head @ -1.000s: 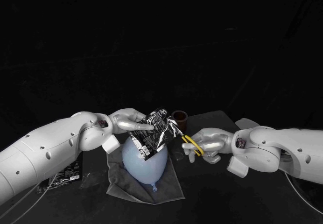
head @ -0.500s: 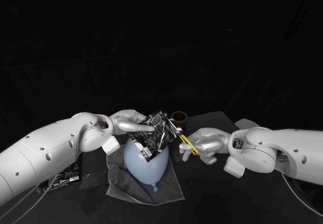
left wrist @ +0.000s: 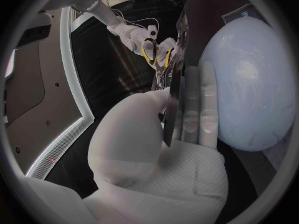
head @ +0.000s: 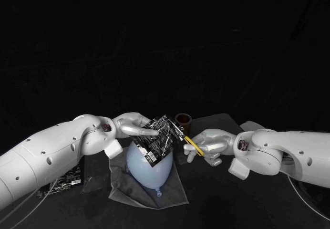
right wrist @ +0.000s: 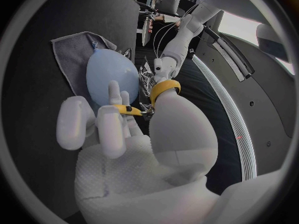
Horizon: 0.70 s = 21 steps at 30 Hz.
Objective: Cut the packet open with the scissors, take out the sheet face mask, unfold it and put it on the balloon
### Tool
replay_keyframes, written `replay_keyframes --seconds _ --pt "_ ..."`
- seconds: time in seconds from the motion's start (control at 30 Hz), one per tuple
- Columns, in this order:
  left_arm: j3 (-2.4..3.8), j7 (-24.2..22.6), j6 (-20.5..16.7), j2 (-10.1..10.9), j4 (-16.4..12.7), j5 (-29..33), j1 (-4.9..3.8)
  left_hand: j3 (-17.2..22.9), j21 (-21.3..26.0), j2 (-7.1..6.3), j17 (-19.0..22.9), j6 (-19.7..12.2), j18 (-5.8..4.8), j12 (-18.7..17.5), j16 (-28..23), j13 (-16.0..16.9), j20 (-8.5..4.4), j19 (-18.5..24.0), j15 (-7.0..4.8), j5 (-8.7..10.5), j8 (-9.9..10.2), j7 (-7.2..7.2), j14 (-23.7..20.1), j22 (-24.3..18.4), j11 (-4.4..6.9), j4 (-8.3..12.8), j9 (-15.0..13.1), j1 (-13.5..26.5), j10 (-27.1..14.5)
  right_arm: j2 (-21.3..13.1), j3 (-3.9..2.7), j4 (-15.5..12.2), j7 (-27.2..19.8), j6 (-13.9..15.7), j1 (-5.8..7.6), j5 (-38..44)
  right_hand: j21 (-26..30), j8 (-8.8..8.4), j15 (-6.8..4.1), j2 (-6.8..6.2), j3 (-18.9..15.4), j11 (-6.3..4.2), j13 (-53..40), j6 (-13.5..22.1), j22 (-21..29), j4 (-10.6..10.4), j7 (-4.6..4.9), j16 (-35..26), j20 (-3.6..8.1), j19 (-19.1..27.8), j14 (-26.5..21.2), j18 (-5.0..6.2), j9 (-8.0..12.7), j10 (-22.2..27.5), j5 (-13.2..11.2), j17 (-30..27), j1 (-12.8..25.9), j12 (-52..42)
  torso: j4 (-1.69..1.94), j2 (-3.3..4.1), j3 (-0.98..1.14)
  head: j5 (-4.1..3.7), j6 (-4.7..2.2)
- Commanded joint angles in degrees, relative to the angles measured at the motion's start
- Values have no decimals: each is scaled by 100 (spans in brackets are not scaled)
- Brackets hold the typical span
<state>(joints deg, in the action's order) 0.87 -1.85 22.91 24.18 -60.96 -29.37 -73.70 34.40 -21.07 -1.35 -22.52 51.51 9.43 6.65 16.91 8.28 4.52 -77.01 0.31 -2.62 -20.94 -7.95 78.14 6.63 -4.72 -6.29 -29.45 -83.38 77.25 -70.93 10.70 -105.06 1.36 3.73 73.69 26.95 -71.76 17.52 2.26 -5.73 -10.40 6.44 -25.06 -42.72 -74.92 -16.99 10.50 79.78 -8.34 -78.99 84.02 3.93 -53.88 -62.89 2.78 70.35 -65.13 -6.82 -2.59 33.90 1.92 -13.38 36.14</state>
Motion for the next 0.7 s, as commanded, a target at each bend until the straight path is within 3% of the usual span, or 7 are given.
replay_keyframes --seconds 0.03,0.3,0.7 --pt "-7 -62 197 0 -17 -126 9 105 -35 61 -12 27 93 41 40 7 8 -32 -38 -15 -30 5 -3 9 118 127 -456 -3 144 -20 -11 26 -43 -143 12 -85 -26 29 -16 59 26 3 7 -33 -924 15 8 10 12 -7 1 30 4 -35 1 -3 -21 -40 -7 -4 -1 4 5" --pt "-7 -160 193 10 -25 -265 9 106 -37 60 -20 27 93 43 45 13 7 -33 -39 -15 -30 8 -3 10 119 129 -462 0 145 -48 -11 43 7 -270 18 -85 -73 106 -56 139 5 -45 67 -151 -936 22 -43 26 46 -36 16 21 16 -166 0 15 -39 -102 -4 0 -1 15 19" --pt "-7 -257 224 20 -94 -438 10 108 -39 58 -28 27 93 45 49 20 6 -35 -41 -15 -31 11 -4 11 122 132 -469 1 145 -28 -11 71 -132 21 20 -207 -650 702 -431 633 -428 -479 -215 -919 -1123 50 -487 187 382 -418 227 -108 -119 -1288 -3 308 -371 -747 5 1 -3 -42 -3"
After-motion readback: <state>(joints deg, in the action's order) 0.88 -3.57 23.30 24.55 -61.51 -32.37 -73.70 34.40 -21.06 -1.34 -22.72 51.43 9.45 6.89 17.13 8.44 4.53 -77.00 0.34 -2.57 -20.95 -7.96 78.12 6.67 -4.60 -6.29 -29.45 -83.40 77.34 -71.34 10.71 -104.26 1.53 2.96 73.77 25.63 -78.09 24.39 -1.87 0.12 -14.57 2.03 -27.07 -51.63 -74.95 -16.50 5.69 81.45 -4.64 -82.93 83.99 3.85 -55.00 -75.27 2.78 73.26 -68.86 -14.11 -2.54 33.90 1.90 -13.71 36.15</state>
